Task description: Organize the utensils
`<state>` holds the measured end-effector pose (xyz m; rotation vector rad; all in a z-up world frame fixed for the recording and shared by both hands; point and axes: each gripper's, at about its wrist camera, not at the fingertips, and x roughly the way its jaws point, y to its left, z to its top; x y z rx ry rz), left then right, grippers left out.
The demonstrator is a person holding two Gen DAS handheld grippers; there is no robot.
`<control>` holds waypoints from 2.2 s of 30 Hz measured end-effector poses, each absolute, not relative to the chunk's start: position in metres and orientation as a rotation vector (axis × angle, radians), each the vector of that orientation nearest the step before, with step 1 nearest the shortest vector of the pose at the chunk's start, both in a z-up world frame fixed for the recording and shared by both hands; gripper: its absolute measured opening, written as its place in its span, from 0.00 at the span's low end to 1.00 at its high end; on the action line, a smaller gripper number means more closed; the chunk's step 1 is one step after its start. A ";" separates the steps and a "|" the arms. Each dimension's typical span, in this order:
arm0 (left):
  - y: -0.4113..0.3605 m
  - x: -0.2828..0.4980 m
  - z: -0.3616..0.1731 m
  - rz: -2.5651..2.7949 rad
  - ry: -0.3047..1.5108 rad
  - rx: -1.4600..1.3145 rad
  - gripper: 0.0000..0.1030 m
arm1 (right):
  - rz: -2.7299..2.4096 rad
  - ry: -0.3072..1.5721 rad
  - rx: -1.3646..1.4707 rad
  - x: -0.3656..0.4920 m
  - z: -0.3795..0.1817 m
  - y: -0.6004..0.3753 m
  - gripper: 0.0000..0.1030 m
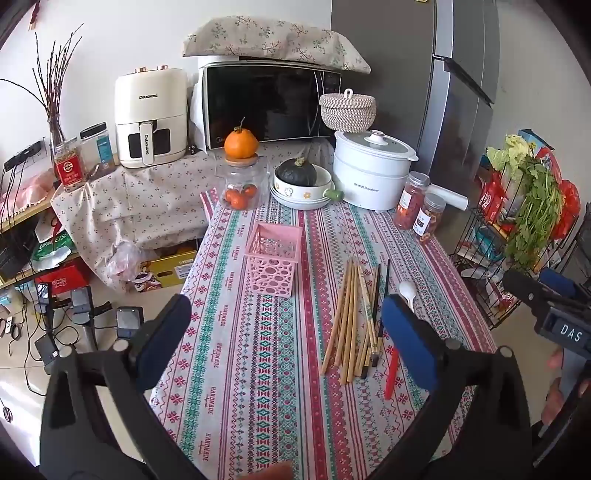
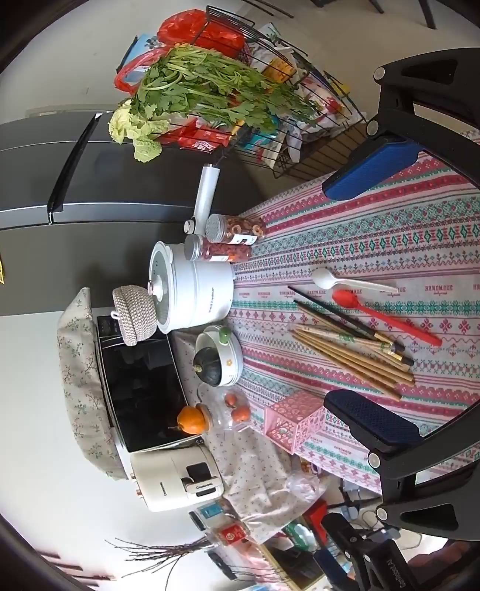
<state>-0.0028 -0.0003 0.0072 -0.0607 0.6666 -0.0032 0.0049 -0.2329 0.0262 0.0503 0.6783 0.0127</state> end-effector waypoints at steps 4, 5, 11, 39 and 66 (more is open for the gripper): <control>-0.001 -0.003 0.006 -0.004 0.668 -0.061 0.99 | 0.012 0.675 0.049 0.004 0.026 -0.231 1.00; -0.001 -0.003 0.007 -0.005 0.668 -0.059 0.99 | 0.011 0.674 0.049 0.004 0.026 -0.231 1.00; -0.003 -0.003 0.009 -0.007 0.673 -0.054 0.99 | 0.006 0.671 0.061 0.005 0.026 -0.235 1.00; -0.007 -0.002 0.005 -0.007 0.669 -0.050 0.99 | 0.007 0.689 0.067 0.008 0.022 -0.235 1.00; -0.008 -0.001 0.004 -0.005 0.667 -0.051 0.99 | 0.007 0.693 0.065 0.008 0.020 -0.234 1.00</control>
